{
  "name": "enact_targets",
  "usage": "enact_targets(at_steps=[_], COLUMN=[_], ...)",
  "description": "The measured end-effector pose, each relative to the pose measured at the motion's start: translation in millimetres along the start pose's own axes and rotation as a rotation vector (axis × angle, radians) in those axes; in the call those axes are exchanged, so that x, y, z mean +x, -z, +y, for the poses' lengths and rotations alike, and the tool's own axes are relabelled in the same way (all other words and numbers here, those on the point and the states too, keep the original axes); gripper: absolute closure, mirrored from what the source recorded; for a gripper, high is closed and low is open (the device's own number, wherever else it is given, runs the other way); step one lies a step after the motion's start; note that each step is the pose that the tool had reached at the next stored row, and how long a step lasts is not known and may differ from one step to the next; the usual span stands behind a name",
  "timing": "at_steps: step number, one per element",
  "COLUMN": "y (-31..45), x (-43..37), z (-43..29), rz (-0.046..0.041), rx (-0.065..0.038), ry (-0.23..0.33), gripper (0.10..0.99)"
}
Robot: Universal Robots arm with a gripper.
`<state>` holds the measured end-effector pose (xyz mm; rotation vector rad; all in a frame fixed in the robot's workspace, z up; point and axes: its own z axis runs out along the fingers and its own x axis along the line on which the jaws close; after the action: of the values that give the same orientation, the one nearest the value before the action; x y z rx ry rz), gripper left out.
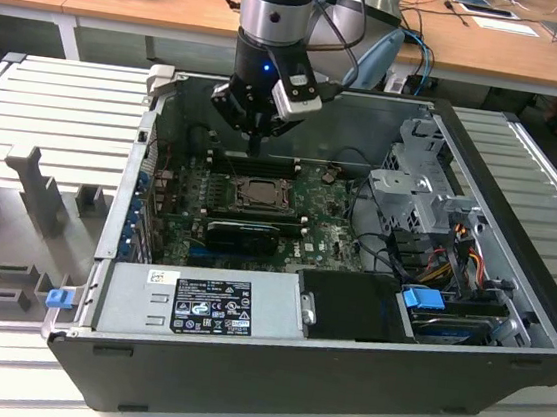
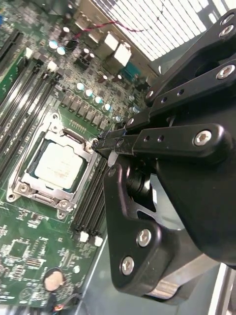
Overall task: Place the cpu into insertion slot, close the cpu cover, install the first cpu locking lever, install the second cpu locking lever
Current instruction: 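Install the first cpu locking lever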
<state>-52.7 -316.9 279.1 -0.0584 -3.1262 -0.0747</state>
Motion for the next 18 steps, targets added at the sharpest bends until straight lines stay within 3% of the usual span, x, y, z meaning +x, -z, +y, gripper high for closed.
enact_targets(at_steps=[2,7,11,13,18], y=[-0.2,-0.6,-1.2,-2.5,-10.6], x=[0.0,0.0,5.4,13.5,14.7], z=[0.0,-0.1,-0.3,-0.6,-1.1], rz=[0.0014,0.0016,-0.0027,-0.009,-0.0096], rx=[0.001,0.002,0.002,0.002,0.002], ry=[0.053,0.115,0.125,0.126,0.129], gripper=[0.98,0.98,0.98,0.98,0.98])
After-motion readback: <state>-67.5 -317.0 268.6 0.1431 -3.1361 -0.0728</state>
